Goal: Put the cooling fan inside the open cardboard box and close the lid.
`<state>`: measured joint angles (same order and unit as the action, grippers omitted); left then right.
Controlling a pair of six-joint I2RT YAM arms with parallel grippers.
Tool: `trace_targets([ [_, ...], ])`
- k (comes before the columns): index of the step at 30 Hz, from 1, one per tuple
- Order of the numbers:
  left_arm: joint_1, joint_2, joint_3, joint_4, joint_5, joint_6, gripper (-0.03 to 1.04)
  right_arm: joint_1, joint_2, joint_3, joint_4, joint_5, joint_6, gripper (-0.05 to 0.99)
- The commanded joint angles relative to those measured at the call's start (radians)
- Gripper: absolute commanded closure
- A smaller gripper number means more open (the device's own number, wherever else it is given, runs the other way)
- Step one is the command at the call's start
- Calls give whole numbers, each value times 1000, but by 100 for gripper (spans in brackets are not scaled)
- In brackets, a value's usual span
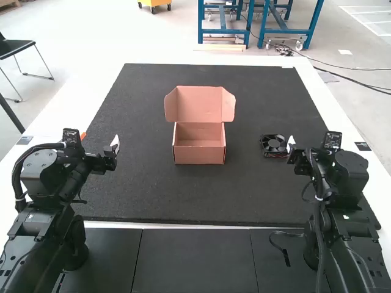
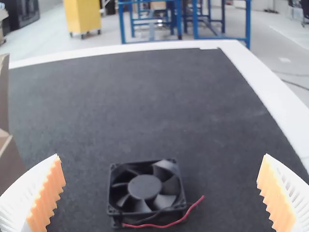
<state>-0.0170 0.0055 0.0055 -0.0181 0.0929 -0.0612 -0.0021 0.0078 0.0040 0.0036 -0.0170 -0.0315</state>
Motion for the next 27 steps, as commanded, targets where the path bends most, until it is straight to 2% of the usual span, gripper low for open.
trace_targets([
  [1,6,-7,-6,6,-13,-8,4,-10,-8,-6,-2,12,-10,2],
  [6,6,-7,-6,33,-15,-8,4,-10,-8,-4,19,17,21,2],
  [8,6,-7,-4,86,-38,-19,4,-10,-8,-4,65,46,38,2],
  [10,6,-7,-4,96,-45,-14,4,-10,-8,-4,122,49,51,2],
  [13,6,-7,4,167,-47,-15,4,-12,-6,-2,199,58,54,2],
  [20,6,-7,53,227,-76,-17,4,-12,-6,47,234,57,82,2],
  [27,3,11,156,211,-91,-22,4,-13,54,152,220,69,99,2],
])
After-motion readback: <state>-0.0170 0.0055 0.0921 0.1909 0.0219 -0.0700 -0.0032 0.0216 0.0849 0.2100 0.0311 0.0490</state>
